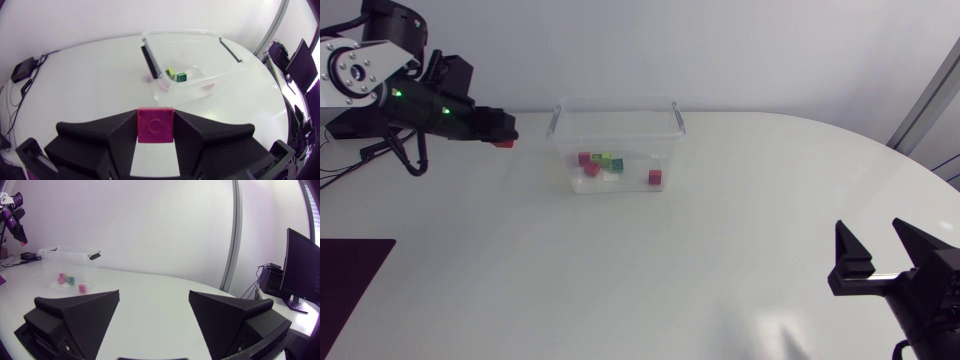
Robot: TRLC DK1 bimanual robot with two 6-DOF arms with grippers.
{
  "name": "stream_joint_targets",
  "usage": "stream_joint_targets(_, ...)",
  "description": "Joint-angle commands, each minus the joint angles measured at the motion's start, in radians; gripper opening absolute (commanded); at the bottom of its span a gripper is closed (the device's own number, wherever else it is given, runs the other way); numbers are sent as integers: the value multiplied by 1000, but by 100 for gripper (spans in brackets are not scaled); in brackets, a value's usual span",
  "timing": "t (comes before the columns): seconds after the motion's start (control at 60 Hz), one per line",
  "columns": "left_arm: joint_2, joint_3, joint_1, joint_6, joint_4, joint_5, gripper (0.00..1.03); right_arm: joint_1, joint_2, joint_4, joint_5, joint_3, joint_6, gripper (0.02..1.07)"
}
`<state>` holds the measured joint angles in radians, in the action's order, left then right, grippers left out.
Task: Place the duplo bricks in the container
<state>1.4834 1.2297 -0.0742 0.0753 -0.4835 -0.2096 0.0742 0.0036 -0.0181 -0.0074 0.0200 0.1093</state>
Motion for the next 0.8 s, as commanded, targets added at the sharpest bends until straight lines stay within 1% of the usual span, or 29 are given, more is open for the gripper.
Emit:
stream_joint_targets(0.0,15,27,-44,1,20,-7,32,7,-8,7,-8,-20,12,102)
stream_joint_targets(0.033,66,88,-75,-2,20,19,32,6,-8,7,-8,-20,12,102)
stream_joint_targets(0.067,107,148,-99,-2,17,27,32,7,-8,7,-8,-20,12,102)
stream_joint_targets(0.117,189,257,-127,-8,13,49,38,6,-8,7,-8,-20,12,102)
stream_joint_targets(0.133,218,297,-136,-19,8,65,44,6,-8,9,-8,-20,12,102)
stream_joint_targets(0.167,265,361,-148,-32,-7,81,71,6,-8,7,-8,-20,12,102)
stream_joint_targets(0.183,276,378,-150,-34,-9,82,81,6,-8,7,-8,-20,12,102)
stream_joint_targets(0.2,302,418,-154,-34,-9,92,99,6,-8,7,-8,-20,12,102)
stream_joint_targets(0.267,333,479,-177,-26,-10,147,100,6,-8,7,-8,-20,12,102)
stream_joint_targets(0.317,324,475,-185,-22,-9,150,100,6,-8,7,-8,-20,12,102)
stream_joint_targets(0.433,270,398,-187,-19,-6,151,100,6,-8,7,-8,-20,12,102)
stream_joint_targets(0.517,206,313,-177,-14,-4,151,100,6,-8,7,-8,-20,12,102)
stream_joint_targets(0.583,140,246,-156,3,2,151,100,6,-8,7,-8,-20,12,102)
stream_joint_targets(0.7,2,126,-87,32,34,151,100,6,-8,7,-8,-20,12,102)
stream_joint_targets(0.783,-143,14,-35,67,60,150,100,7,-8,7,-8,-20,12,102)
